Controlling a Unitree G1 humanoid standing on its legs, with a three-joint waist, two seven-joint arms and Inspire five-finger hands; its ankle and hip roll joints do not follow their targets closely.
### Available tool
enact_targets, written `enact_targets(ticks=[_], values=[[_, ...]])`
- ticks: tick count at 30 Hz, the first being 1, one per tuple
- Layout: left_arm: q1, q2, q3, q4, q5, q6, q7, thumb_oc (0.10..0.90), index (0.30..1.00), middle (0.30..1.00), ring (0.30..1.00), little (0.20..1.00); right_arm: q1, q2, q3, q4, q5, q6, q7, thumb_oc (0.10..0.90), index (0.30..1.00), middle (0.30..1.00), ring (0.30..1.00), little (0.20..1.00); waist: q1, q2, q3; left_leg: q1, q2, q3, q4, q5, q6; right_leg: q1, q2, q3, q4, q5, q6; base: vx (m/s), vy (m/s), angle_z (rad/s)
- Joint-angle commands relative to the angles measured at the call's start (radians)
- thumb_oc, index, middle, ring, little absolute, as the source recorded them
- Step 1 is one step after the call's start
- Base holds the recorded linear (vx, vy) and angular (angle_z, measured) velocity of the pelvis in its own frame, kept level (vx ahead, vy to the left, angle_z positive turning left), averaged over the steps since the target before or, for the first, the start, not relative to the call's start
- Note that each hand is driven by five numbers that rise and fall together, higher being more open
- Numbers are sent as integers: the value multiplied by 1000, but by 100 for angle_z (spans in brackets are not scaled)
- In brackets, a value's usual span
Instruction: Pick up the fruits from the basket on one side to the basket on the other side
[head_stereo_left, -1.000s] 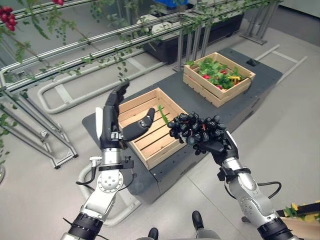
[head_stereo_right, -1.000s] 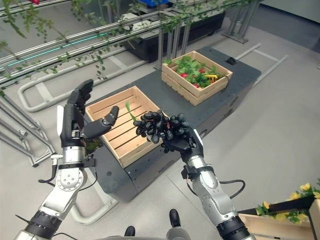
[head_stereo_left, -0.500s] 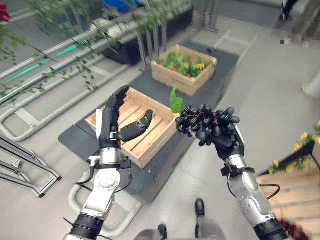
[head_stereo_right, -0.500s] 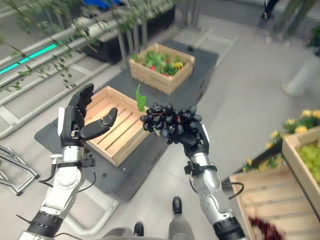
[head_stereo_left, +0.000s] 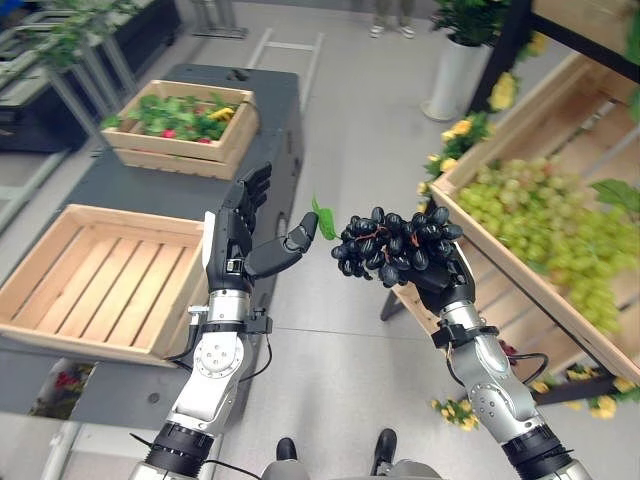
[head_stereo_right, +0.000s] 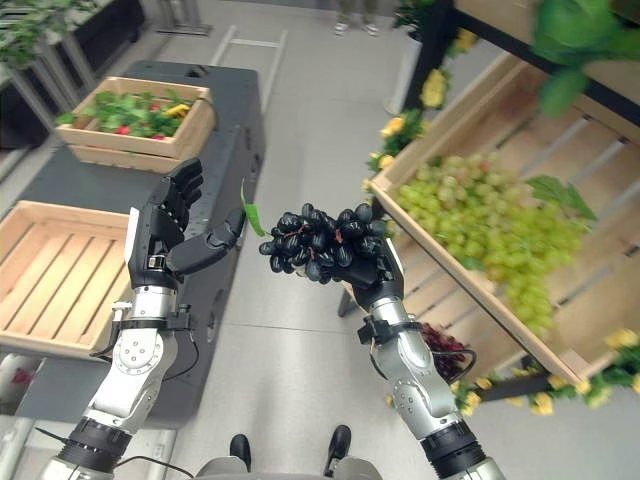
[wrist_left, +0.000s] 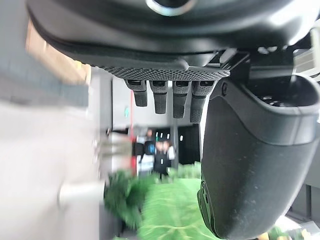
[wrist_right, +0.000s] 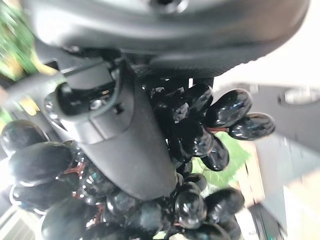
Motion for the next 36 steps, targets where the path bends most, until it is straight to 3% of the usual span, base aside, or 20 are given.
enact_targets(ticks=[1,5,6,7,8,9,12,15,20,24,29,34,35,36], values=[[-92,11,-26,-64,-32,-168,-4,800,900,900,900,900,-74,23,-79,-156,4,-106,113,400,300,300,300,300,-15,-7,-111,-154,-52,-29,-5,44,25,74,-18,39,5,-44,38,-149,-301,-5],[-78,-3,-23,-62,-63,-189,-33,800,900,900,900,900,-49,-2,-97,-151,26,-79,179,400,300,300,300,300,-27,-13,-105,-172,-30,-54,-5,73,10,55,5,51,5,-41,16,-102,-210,-11],[-71,-3,-28,-66,-64,-193,-26,800,900,900,900,900,-45,-14,-96,-150,33,-68,196,400,300,300,300,300,-23,-17,-105,-169,-28,-116,-5,75,8,49,11,80,5,-39,6,-56,-135,-18],[-68,-4,-29,-69,-62,-194,-26,800,900,900,900,900,-44,-17,-95,-149,40,-64,201,400,300,300,300,300,-21,-18,-105,-169,-28,-136,-4,76,7,48,12,88,5,-38,4,-33,-131,-50],[-55,-1,-28,-80,-52,-192,1,800,900,900,900,900,-51,-24,-96,-141,77,-23,246,400,300,300,300,300,-7,-24,-106,-172,-24,-252,3,77,5,47,16,131,5,-34,-8,-7,-65,-54],[-48,2,-23,-83,-47,-195,13,800,900,900,900,900,-55,-27,-94,-135,85,-2,263,400,300,300,300,300,-3,-25,-111,-169,-19,-300,5,78,3,45,17,153,5,-33,-13,11,-28,-72],[-30,7,1,-96,-85,-198,22,800,900,900,900,900,-56,-33,-79,-138,101,70,310,400,300,300,300,300,0,-20,-118,-149,-7,-346,16,68,-3,50,13,183,5,-38,-18,36,69,-81],[-21,5,11,-100,-111,-197,12,800,900,900,900,900,-47,-41,-62,-122,130,109,343,400,300,300,300,300,-10,-12,-120,-130,12,-322,45,51,-13,57,2,182,5,-40,-21,50,172,-62],[-25,-1,-1,-81,-144,-198,-41,800,900,900,900,900,-12,-40,-62,-78,153,97,349,400,300,300,300,300,-40,14,-118,-81,13,-250,26,32,-8,59,-37,163,5,-33,7,64,323,-38],[-29,13,-8,-91,-142,-159,-89,800,900,900,900,900,6,-21,-59,-49,192,103,406,400,300,300,300,300,-38,18,-96,-72,-40,-244,51,-19,18,38,-103,185,33,-13,64,21,306,18],[-25,35,14,-95,-160,-169,-141,800,900,900,900,900,1,3,-60,36,235,98,464,400,300,300,300,300,-15,7,-64,-77,-94,-239,78,-58,56,22,-163,190,38,25,112,-21,199,5],[-75,35,-6,-89,-155,-183,-125,800,900,900,900,900,-66,24,-50,99,241,59,443,400,300,300,300,300,8,4,-7,-154,-123,-254,151,-83,80,-73,-165,188,177,3,108,-177,59,-6],[-94,38,-15,-89,-132,-190,-109,800,900,900,900,900,-82,30,-46,114,259,42,438,400,300,300,300,300,6,2,24,-171,-121,-265,179,-92,90,-119,-163,214,254,5,104,-102,-127,9],[-106,39,-16,-85,-136,-185,-108,800,900,900,900,900,-79,38,-49,124,275,38,430,400,300,300,300,300,6,-4,36,-183,-121,-278,196,-98,92,-131,-177,229,248,23,102,-94,-195,14]])
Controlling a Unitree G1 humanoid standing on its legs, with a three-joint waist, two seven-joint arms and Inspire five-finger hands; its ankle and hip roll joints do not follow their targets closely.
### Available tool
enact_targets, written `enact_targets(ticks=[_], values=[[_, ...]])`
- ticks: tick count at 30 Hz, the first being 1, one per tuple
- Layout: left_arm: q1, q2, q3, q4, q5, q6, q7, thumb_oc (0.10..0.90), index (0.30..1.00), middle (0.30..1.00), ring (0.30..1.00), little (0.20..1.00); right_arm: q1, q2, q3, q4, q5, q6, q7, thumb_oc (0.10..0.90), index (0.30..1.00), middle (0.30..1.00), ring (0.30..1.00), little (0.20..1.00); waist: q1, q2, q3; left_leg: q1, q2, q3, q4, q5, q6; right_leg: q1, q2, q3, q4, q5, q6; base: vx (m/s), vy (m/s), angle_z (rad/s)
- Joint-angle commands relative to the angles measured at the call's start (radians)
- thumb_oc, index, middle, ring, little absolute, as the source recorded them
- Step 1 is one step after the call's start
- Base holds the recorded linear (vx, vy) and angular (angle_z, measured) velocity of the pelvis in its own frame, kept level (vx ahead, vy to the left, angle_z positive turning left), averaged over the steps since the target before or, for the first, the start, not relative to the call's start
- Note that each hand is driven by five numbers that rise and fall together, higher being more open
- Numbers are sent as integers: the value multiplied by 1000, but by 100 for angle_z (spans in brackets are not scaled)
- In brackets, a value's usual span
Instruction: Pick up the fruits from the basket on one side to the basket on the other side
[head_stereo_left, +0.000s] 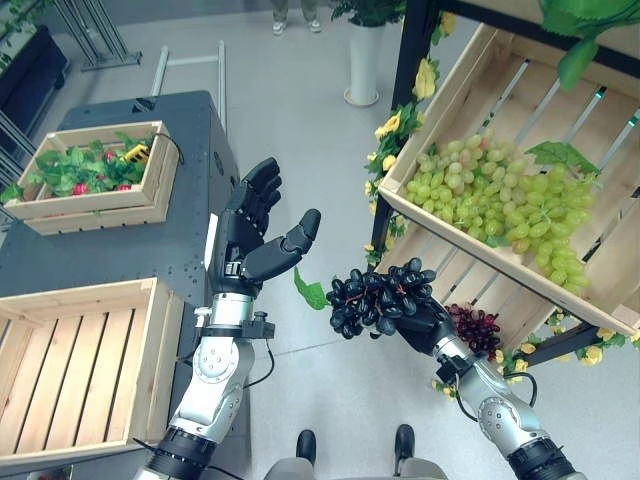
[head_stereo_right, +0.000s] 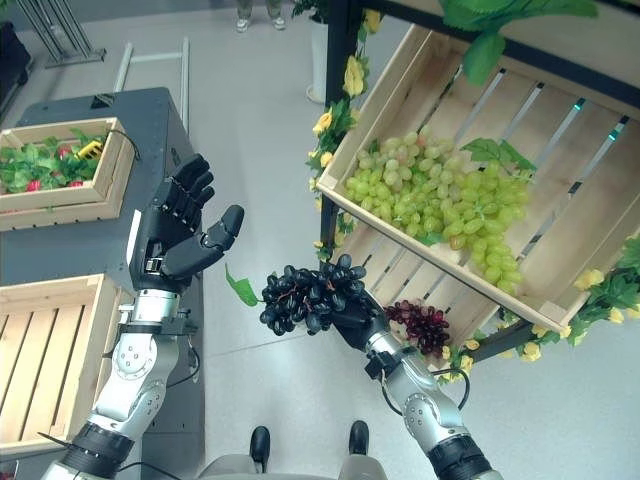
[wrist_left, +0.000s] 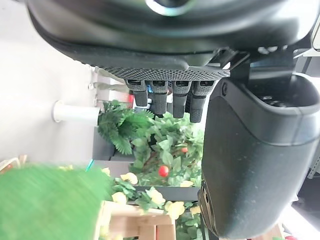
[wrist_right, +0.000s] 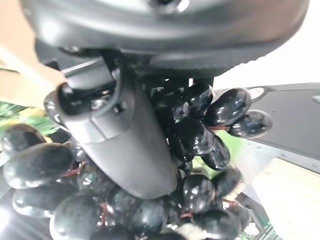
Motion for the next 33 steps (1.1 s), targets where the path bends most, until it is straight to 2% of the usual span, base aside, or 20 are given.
enact_targets(ticks=[1,3,4,5,6,8,10,13,17,22,33], values=[[-114,28,15,-65,21,-109,2,800,900,900,900,900,-89,43,-45,-109,117,-142,64,400,300,300,300,300,-2,-6,11,-73,0,-40,131,-79,33,-38,-81,31,130,50,22,-43,-301,29],[-128,29,20,-67,43,-119,14,800,900,900,900,900,-112,70,-50,-70,136,-145,79,400,300,300,300,300,11,-28,32,-100,12,-43,153,-96,25,-37,-122,17,57,124,38,-127,-407,34],[-133,32,19,-69,54,-124,25,800,900,900,900,900,-123,76,-48,-62,139,-142,87,400,300,300,300,300,14,-32,39,-106,19,-41,156,-99,22,-43,-129,14,47,136,40,-196,-426,20],[-162,44,19,-61,62,-135,50,800,900,900,900,900,-184,82,-52,-26,150,-127,104,400,300,300,300,300,19,-38,56,-128,40,-36,157,-91,9,-40,-119,-7,13,130,45,-291,-498,23],[-204,53,13,-41,55,-151,84,800,900,900,900,900,-262,75,-56,0,158,-113,94,400,300,300,300,300,20,-40,87,-198,67,-39,208,-81,-10,-73,-86,-23,43,94,40,-258,-410,30],[-219,58,10,-32,48,-163,100,800,900,900,900,900,-298,67,-56,8,184,-107,83,400,300,300,300,300,21,-39,106,-232,84,-46,240,-74,-18,-103,-69,-32,88,69,38,-209,-289,23],[-253,57,-2,2,37,-177,107,800,900,900,900,900,-354,52,-67,48,259,-121,44,400,300,300,300,300,19,-35,142,-281,115,-81,264,-57,-38,-137,-29,-44,133,13,8,-149,-289,-7],[-264,44,-8,11,10,-193,69,800,900,900,900,900,-379,33,-93,110,299,-148,53,400,300,300,300,300,25,-24,158,-292,113,-102,233,-32,-47,-131,-21,-66,110,6,-9,-67,-106,-7],[-301,28,-42,20,31,-226,67,800,900,900,900,900,-456,-1,-124,211,358,-182,53,400,300,300,300,300,35,7,192,-300,97,-114,168,5,-51,-133,-22,-92,79,12,-21,-85,10,7],[-343,16,-55,39,18,-233,57,800,900,900,900,900,-526,-29,-158,299,419,-212,39,400,300,300,300,300,40,30,224,-324,82,-109,179,6,-51,-158,-33,-100,101,5,-27,-34,12,11],[-398,12,-60,64,7,-233,56,800,900,900,900,900,-628,-80,-230,447,519,-230,-16,400,300,300,300,300,37,71,275,-365,69,-102,214,9,-51,-184,-32,-80,127,-6,-39,8,-5,1]])
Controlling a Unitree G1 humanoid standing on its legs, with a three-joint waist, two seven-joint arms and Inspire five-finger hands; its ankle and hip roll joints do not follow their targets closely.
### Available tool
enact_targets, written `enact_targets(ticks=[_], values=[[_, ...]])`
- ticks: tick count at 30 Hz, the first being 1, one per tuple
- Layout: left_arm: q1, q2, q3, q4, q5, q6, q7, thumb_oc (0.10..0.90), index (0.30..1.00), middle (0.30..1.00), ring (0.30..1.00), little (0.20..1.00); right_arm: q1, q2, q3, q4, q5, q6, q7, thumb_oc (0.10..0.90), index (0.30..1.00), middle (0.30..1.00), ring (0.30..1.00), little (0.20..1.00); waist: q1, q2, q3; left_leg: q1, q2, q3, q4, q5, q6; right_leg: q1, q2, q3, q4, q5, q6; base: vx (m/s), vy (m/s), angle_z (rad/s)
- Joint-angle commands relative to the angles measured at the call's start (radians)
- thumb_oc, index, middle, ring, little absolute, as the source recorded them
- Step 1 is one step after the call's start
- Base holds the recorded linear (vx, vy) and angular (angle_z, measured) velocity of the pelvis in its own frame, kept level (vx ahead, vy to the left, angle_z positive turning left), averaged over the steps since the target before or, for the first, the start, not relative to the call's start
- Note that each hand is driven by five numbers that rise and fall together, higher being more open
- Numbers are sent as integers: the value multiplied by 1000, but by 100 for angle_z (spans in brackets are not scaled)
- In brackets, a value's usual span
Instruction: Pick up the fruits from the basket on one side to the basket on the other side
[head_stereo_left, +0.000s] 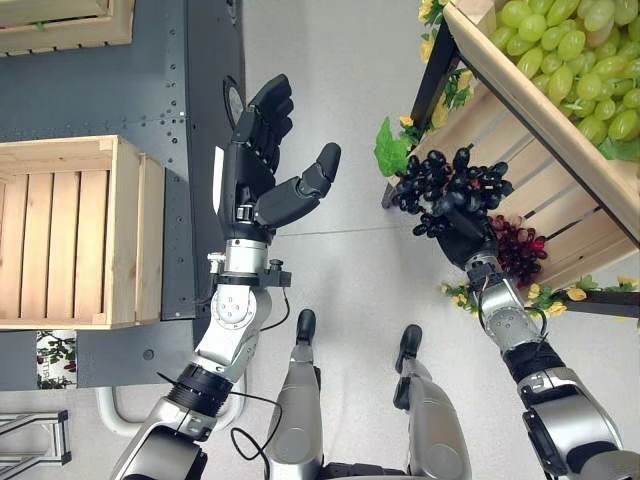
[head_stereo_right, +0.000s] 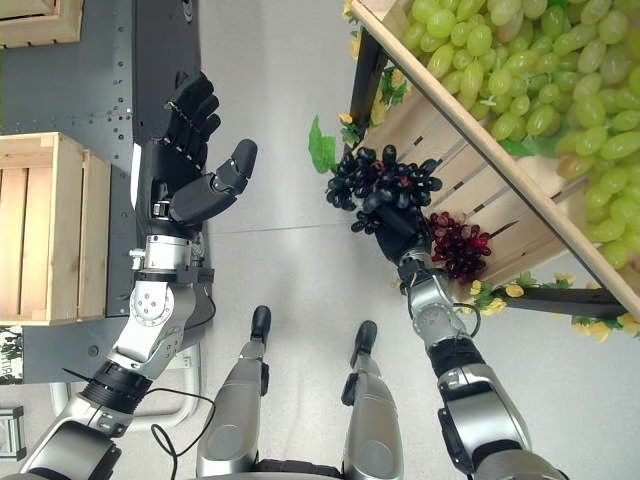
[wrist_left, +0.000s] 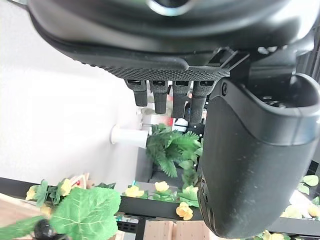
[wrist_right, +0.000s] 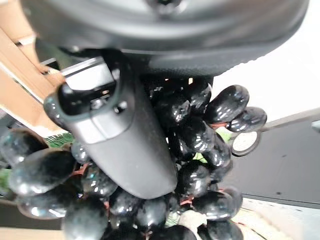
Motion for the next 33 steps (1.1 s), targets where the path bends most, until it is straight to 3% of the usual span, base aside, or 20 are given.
enact_targets(ticks=[1,6,10,19,20,22,25,27,28,29,33], values=[[-92,-1,18,-82,7,-146,-13,800,900,900,900,900,-120,-55,-90,-63,136,-129,-8,400,300,300,300,300,-13,-7,-13,-74,-47,15,91,-38,51,3,-69,24,41,8,-13,36,-21,0],[-106,10,11,-77,10,-149,-5,800,900,900,900,900,-157,-71,-127,-29,208,-179,-68,400,300,300,300,300,-14,-5,7,-87,-42,15,97,-34,48,-1,-62,27,37,12,-16,32,-26,1],[-122,17,-8,-72,14,-138,15,800,900,900,900,900,-206,-91,-155,5,230,-258,-171,400,300,300,300,300,-19,4,15,-110,-41,22,105,-33,51,-29,-56,34,54,8,-22,27,-4,-1],[-137,36,-28,-75,4,-120,18,800,900,900,900,900,-232,-146,-164,25,168,-283,-276,400,300,300,300,300,-24,5,15,-152,-38,26,115,-29,52,-69,-48,33,65,8,-29,39,-35,-3],[-135,36,-29,-79,7,-118,17,800,900,900,900,900,-233,-152,-165,26,154,-284,-289,422,333,333,333,333,-24,5,15,-158,-39,26,118,-29,53,-75,-47,33,68,7,-30,38,-31,-1],[-133,34,-32,-82,10,-114,19,800,900,900,900,900,-235,-157,-164,27,126,-287,-327,800,900,900,900,900,-26,4,15,-166,-37,27,117,-27,55,-86,-44,36,72,9,-31,19,-16,0],[-136,38,-36,-90,10,-105,19,800,900,900,900,900,-231,-168,-163,27,44,-296,-392,800,900,900,900,900,-28,1,15,-169,-36,28,113,-26,56,-88,-40,32,69,9,-33,14,-37,0],[-140,41,-43,-99,11,-94,24,800,900,900,900,900,-239,-192,-145,38,-227,-287,-532,800,900,900,900,900,-28,-2,15,-175,-36,30,113,-25,58,-95,-39,30,71,10,-33,0,0,0],[-141,41,-43,-99,10,-92,24,800,900,900,900,900,-243,-196,-139,37,-283,-277,-560,800,900,900,900,900,-29,-3,15,-176,-36,30,114,-26,58,-97,-38,30,72,10,-33,0,0,0],[-145,41,-43,-97,10,-87,22,800,900,900,900,900,-262,-227,-105,52,-474,-242,-686,800,900,900,900,900,-28,-7,15,-177,-35,31,118,-27,57,-97,-36,31,70,13,-32,0,0,0],[-142,55,-53,-117,14,-71,30,800,900,900,900,900,-312,-315,-24,85,-757,-105,-859,800,900,900,900,900,-24,-25,15,-174,-28,31,118,-27,57,-88,-33,18,64,17,-30,-5,-17,1]])
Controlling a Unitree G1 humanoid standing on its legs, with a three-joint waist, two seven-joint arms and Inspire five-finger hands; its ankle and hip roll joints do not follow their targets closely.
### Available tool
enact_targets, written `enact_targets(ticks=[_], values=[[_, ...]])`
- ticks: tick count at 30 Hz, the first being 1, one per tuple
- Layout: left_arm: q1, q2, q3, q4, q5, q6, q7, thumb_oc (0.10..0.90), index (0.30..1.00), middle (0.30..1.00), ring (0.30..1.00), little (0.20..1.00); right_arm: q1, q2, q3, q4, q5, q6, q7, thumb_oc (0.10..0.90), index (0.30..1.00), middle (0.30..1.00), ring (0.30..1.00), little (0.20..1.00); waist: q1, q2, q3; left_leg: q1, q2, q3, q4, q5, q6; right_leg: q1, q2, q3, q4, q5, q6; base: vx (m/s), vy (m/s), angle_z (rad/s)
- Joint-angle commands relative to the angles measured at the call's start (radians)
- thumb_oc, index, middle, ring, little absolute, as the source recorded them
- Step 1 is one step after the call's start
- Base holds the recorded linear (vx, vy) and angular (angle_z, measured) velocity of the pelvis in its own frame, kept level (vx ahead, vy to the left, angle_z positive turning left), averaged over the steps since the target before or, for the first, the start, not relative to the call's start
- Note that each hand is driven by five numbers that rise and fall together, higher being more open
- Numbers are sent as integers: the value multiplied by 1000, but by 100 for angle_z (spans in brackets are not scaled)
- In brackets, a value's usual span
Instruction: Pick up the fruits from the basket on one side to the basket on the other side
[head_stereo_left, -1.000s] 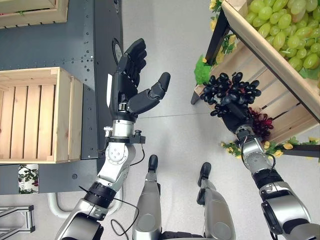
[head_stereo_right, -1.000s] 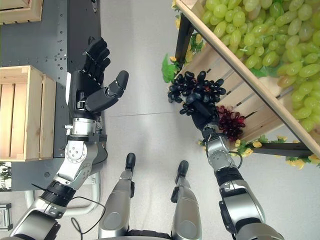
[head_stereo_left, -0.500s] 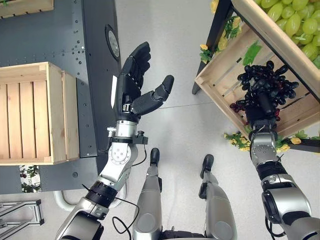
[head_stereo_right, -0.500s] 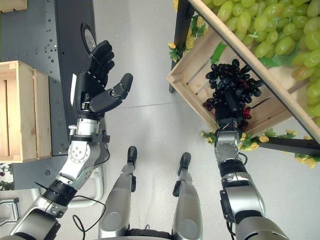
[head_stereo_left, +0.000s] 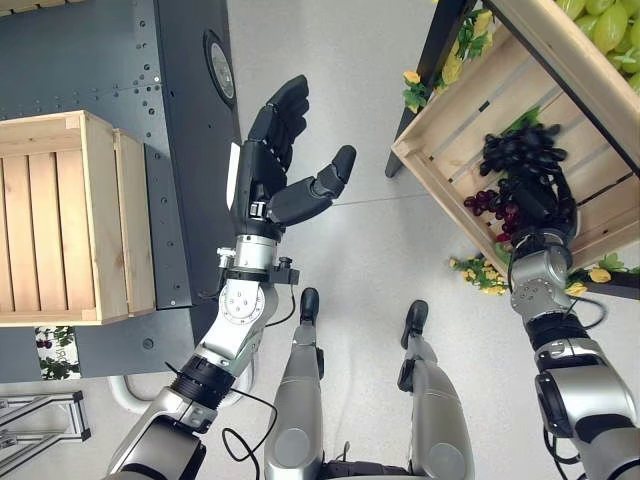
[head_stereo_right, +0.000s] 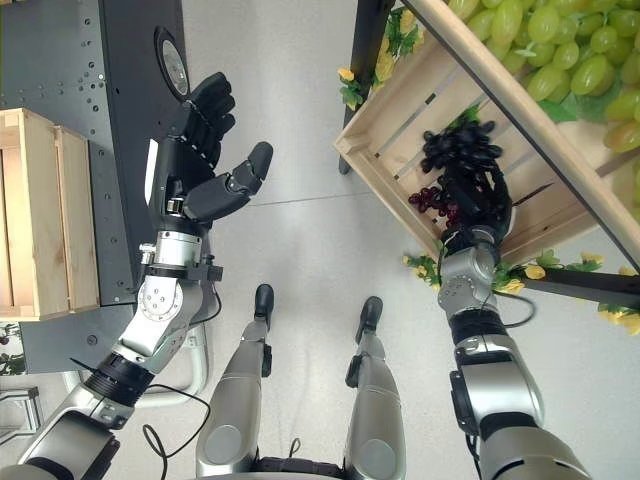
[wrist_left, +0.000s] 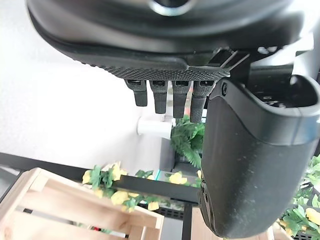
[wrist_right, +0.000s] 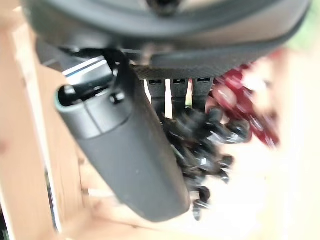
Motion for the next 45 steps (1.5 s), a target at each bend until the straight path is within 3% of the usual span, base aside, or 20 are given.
enact_targets(ticks=[1,4,11,18,19,20,22,29,33,35,38,39,40,45], values=[[-87,33,27,-139,15,-76,2,800,900,900,900,900,-154,-186,42,-52,-337,62,-200,800,900,900,900,900,-9,-35,-13,-43,-17,15,69,-20,46,28,-25,-2,58,-1,-36,0,0,0],[-87,30,16,-149,35,-68,12,800,900,900,900,900,-197,-225,113,-42,-434,151,-263,800,900,900,900,900,-5,-45,-13,-44,-12,18,67,-19,49,32,-24,-7,49,5,-33,0,0,0],[-90,45,13,-159,29,-63,6,800,900,900,900,900,-233,-239,136,-19,-478,253,-442,800,900,900,900,900,2,-50,-13,-34,-14,19,54,-24,54,45,-22,-12,31,11,-25,-4,-5,4],[-98,41,12,-156,16,-66,7,800,900,900,900,900,-253,-226,112,-17,-484,212,-559,800,900,900,900,900,3,-38,-13,-17,-20,26,38,-26,56,56,-27,-11,19,12,-21,-12,20,-1],[-100,36,16,-155,12,-70,2,800,900,900,900,900,-257,-219,101,-28,-453,169,-574,800,900,900,900,900,2,-34,-13,-9,-22,29,33,-25,56,61,-29,-9,13,13,-21,-25,62,-6],[-102,30,19,-155,9,-71,0,800,900,900,900,900,-256,-206,81,-47,-402,112,-554,800,900,900,900,900,-1,-30,-13,-3,-22,32,30,-25,56,65,-31,-7,12,12,-21,-24,64,-6],[-103,25,20,-157,7,-68,0,800,900,900,900,900,-248,-192,64,-74,-356,64,-501,800,900,900,900,900,-2,-27,-13,3,-24,31,28,-26,56,68,-31,-2,12,11,-22,-13,58,-3],[-53,-26,74,-157,12,-83,-28,800,900,900,900,900,-83,-71,-1,-382,-276,-133,-110,800,900,900,900,900,-14,-22,-13,92,-29,44,-6,-27,58,135,-46,8,-5,0,-27,3,98,-4],[-27,-44,88,-148,14,-98,-43,800,900,900,900,900,-6,-26,-27,-482,-256,-190,5,800,900,900,900,900,-15,-24,-22,136,-29,47,-25,-30,59,175,-58,1,-20,0,-22,21,72,3],[8,-57,95,-147,8,-87,-66,800,900,900,900,900,86,55,-44,-613,-248,-223,76,800,900,900,900,900,-12,-29,-65,177,-32,50,-51,-36,62,210,-73,-14,-39,2,-11,69,71,9],[33,-63,97,-140,-16,-68,-83,800,900,900,900,900,129,99,-38,-673,-252,-217,125,800,900,900,900,900,-10,-31,-87,202,-37,50,-68,-38,65,230,-81,-19,-51,5,-6,58,80,9],[80,-71,106,-144,-47,-37,-113,800,900,900,900,900,186,145,-20,-749,-251,-196,198,800,900,900,900,900,-6,-32,-116,234,-39,51,-91,-39,70,253,-89,-22,-64,7,1,68,99,8],[87,-70,107,-146,-50,-35,-117,800,900,900,900,900,194,150,-18,-757,-251,-193,201,800,900,900,900,900,-7,-33,-119,239,-40,51,-95,-38,70,258,-90,-23,-67,8,1,98,115,11],[244,-77,125,-166,-50,5,-177,800,900,900,900,900,404,230,27,-860,-172,-129,429,800,900,900,900,900,8,-50,-201,316,-60,47,-128,-55,80,331,-115,-38,-112,22,20,82,150,6]])
